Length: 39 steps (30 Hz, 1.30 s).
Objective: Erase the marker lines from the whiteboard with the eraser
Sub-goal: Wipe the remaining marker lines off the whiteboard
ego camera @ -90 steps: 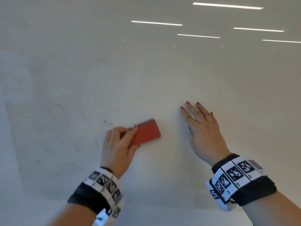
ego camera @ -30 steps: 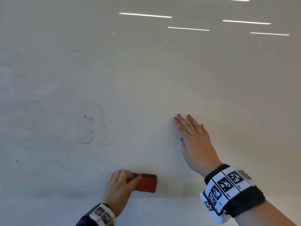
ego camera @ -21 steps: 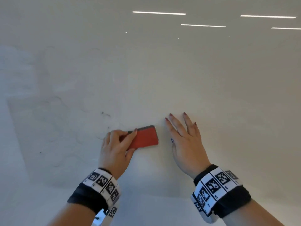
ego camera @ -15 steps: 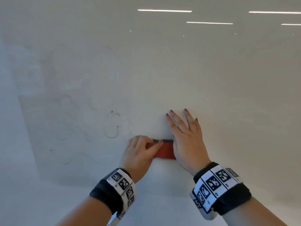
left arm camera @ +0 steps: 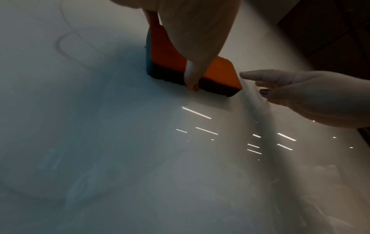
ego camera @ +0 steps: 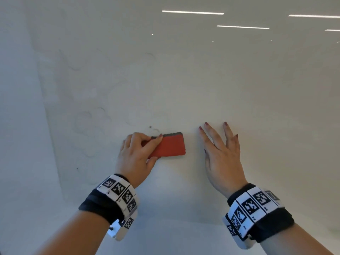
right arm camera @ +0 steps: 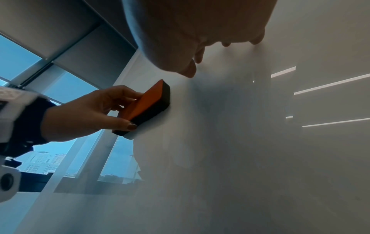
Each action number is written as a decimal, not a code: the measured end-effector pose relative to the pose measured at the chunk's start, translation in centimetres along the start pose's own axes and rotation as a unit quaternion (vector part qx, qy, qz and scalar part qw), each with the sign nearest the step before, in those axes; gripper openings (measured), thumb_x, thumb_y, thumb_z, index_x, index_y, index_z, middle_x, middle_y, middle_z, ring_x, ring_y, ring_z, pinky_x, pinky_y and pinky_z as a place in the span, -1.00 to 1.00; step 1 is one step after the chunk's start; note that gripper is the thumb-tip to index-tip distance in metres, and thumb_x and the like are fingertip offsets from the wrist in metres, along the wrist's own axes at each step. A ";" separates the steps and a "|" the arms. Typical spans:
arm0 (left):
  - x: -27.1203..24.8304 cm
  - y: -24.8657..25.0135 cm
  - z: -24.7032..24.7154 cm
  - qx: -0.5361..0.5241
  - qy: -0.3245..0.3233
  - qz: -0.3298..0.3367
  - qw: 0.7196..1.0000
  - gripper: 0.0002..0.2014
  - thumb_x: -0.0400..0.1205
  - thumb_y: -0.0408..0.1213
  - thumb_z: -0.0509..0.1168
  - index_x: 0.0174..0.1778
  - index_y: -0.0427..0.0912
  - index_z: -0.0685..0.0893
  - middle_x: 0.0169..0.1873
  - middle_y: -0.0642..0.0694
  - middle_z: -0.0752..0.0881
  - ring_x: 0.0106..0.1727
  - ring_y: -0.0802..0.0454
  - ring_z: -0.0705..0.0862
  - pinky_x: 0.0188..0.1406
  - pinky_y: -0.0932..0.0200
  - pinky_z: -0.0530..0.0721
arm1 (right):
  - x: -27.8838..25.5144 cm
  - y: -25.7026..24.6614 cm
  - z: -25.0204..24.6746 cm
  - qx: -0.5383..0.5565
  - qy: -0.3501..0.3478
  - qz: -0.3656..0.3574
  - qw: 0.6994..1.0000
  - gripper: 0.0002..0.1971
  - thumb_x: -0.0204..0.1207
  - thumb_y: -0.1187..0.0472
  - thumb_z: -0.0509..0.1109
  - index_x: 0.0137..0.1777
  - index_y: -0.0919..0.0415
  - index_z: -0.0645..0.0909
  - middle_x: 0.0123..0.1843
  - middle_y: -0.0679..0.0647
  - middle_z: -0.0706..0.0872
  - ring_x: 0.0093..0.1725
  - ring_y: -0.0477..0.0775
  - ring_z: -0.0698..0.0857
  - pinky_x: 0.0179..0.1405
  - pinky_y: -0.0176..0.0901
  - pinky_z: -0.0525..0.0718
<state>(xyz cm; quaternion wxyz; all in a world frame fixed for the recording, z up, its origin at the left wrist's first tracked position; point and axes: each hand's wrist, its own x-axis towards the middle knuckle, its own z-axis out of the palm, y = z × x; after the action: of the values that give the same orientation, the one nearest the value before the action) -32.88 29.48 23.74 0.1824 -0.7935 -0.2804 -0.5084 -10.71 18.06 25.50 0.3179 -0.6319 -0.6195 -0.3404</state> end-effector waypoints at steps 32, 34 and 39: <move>5.9 -2.0 -3.1 -0.001 0.054 -0.019 0.998 -0.33 0.41 -0.07 0.51 0.46 -0.02 0.51 0.10 -0.09 0.52 0.08 -0.08 0.45 0.10 -0.01 0.47 | 0.8 -2.3 0.7 -0.048 0.012 0.045 0.998 -0.26 0.44 0.44 0.38 0.62 0.03 0.29 0.63 0.02 0.29 0.61 0.46 0.07 0.44 0.52 0.23; 6.7 -1.3 -3.0 0.008 0.053 -0.004 0.999 -0.33 0.45 -0.06 0.47 0.50 0.06 0.44 0.13 -0.06 0.53 0.10 -0.12 0.46 0.09 -0.04 0.48 | 0.8 -2.2 0.7 -0.048 0.011 0.045 0.998 -0.25 0.44 0.44 0.37 0.62 0.03 0.29 0.63 0.02 0.29 0.61 0.46 0.08 0.43 0.53 0.24; 5.4 -0.5 -2.1 0.031 0.046 0.010 0.998 -0.38 0.44 -0.11 0.48 0.45 0.09 0.51 0.15 -0.13 0.55 0.10 -0.17 0.46 0.06 -0.13 0.50 | 0.7 -2.1 0.7 -0.041 0.010 0.038 0.998 -0.24 0.44 0.44 0.38 0.62 0.03 0.28 0.63 0.01 0.28 0.61 0.45 0.07 0.44 0.53 0.23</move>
<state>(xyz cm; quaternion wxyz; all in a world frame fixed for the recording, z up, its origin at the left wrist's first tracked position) -32.90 30.04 29.51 0.2241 -0.7661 -0.2796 -0.5335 -12.76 19.06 25.66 0.3107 -0.6643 -0.5774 -0.3589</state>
